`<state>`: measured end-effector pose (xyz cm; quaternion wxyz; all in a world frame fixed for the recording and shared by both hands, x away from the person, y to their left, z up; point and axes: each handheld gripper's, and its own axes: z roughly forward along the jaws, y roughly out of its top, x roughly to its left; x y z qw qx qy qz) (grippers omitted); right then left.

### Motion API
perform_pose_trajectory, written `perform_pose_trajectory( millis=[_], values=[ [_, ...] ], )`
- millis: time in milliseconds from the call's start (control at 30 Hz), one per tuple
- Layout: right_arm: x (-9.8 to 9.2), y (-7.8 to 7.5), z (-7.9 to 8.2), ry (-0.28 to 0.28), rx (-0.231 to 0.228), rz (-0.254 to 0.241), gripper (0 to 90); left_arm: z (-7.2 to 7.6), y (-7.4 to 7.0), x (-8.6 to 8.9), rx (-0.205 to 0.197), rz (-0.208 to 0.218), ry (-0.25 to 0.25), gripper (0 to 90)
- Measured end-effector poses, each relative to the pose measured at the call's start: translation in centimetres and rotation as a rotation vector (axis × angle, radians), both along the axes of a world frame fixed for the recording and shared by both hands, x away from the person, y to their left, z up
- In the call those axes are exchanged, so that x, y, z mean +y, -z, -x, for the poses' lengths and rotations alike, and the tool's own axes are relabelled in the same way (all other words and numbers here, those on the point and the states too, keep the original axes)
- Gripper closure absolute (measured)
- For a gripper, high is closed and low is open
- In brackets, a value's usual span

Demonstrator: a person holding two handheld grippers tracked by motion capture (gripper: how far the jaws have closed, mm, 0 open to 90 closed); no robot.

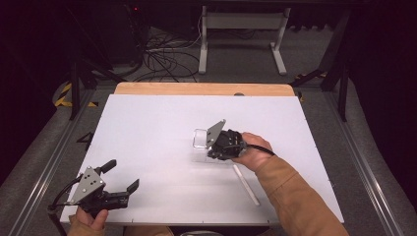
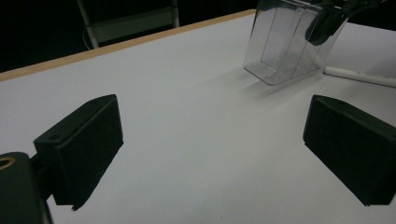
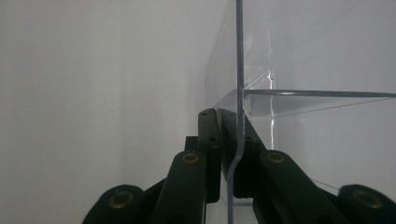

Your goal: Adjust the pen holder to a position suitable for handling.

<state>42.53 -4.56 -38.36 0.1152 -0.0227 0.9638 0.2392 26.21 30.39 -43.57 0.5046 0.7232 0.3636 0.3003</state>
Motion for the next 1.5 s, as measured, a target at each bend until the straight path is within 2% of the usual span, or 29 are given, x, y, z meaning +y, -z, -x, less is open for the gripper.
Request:
perform_pose_trajectory(
  millis=[100, 333, 1167, 1233, 1333, 1367, 1400, 1500],
  values=[
    [1.1, 0.7, -0.1, -0.005, 0.013, 0.021, 85.4, 0.0, 0.0, 0.0, -0.001, -0.007, 0.003, 5.6],
    [2.0, 1.3, -0.1, -0.019, 0.017, 0.033, 85.0, 0.0, 0.0, 0.0, 0.003, 0.001, 0.005, 5.6],
    [2.6, 1.4, -0.6, 0.013, 0.021, 0.020, 81.0, -0.1, 0.0, -0.1, 0.002, 0.001, 0.008, 5.6],
    [2.3, 1.2, -0.6, 0.031, 0.029, -0.008, 74.8, -0.1, 0.0, 0.0, 0.003, 0.001, 0.010, 5.6],
    [1.7, 0.4, -0.6, 0.055, 0.042, -0.082, 65.0, -0.2, 0.0, -0.1, 0.006, 0.008, 0.013, 5.6],
    [1.7, 0.4, -0.6, 0.055, 0.042, -0.082, 65.0, -0.2, 0.0, -0.1, 0.006, 0.008, 0.013, 5.6],
    [1.1, -0.4, -0.3, 0.074, 0.028, -0.131, 56.5, -0.4, 0.0, -0.2, 0.007, 0.006, 0.016, 5.6],
    [0.2, -1.7, 0.4, 0.106, 0.010, -0.219, 45.8, -0.6, -0.1, -0.3, 0.003, 0.006, 0.017, 5.6]
  ],
)
